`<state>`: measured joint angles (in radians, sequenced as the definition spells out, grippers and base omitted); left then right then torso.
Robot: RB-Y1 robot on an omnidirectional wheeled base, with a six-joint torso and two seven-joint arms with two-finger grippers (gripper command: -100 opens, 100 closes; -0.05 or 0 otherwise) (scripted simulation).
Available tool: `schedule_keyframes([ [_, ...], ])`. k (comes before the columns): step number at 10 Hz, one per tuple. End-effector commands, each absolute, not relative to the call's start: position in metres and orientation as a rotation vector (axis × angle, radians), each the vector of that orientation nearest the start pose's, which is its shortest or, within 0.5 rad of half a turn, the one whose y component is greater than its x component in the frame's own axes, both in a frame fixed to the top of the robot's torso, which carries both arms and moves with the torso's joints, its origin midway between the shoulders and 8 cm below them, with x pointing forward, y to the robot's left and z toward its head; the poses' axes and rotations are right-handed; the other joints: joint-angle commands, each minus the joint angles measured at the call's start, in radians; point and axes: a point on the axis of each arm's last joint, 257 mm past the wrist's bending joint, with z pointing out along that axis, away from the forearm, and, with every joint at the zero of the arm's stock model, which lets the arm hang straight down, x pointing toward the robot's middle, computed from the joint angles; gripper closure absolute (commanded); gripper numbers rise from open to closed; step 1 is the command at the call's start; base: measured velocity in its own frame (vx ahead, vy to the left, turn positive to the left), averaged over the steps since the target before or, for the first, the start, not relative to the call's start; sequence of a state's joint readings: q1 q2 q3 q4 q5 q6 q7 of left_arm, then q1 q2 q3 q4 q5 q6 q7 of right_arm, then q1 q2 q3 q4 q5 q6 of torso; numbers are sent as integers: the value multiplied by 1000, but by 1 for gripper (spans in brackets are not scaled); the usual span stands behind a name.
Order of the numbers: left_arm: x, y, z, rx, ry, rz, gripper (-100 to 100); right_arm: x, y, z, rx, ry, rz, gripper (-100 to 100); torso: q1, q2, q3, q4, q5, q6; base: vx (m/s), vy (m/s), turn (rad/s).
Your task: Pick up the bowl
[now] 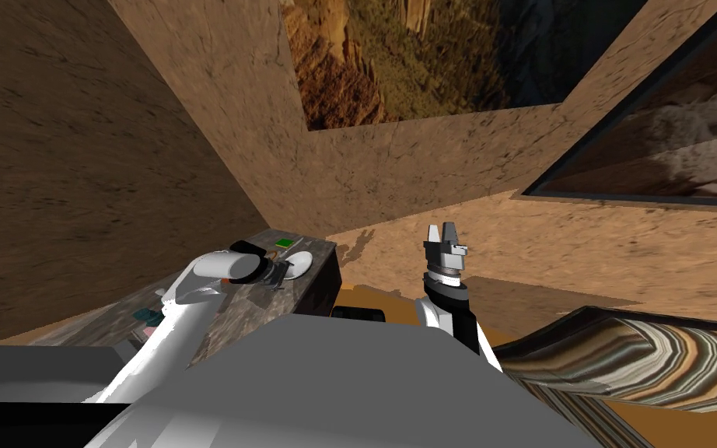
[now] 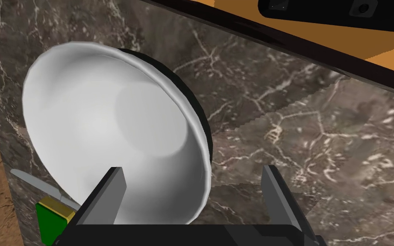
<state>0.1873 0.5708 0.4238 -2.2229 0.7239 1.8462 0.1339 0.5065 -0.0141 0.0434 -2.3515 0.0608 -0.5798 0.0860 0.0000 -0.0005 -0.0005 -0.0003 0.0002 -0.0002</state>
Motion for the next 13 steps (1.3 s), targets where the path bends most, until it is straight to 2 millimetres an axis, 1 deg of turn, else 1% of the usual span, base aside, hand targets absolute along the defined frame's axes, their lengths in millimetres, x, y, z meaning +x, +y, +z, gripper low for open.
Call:
schedule_keyframes([
  [1, 282, 406, -272, -2184, 1930, -330, -100, 316, -251, 66, 469, 573, 1257, 0, 0, 0, 0, 0, 0, 0, 26, -23, 74],
  [3, 281, 413, -276, -2170, 1950, -334, -100, 316, -251, 66, 469, 573, 1257, 0, -3, -2, -1, 0, -1, 0, 69, -53, 147],
  [4, 281, 413, -276, -2161, 1959, -333, -100, 316, -251, 66, 469, 573, 1257, 0, -4, -4, -2, -1, -1, 0, 49, -47, 41],
  [13, 274, 435, -293, -2084, 2053, -350, -100, 316, -251, 66, 469, 573, 1257, 0, -3, -2, -1, 0, -1, 0, 48, -50, 90],
])
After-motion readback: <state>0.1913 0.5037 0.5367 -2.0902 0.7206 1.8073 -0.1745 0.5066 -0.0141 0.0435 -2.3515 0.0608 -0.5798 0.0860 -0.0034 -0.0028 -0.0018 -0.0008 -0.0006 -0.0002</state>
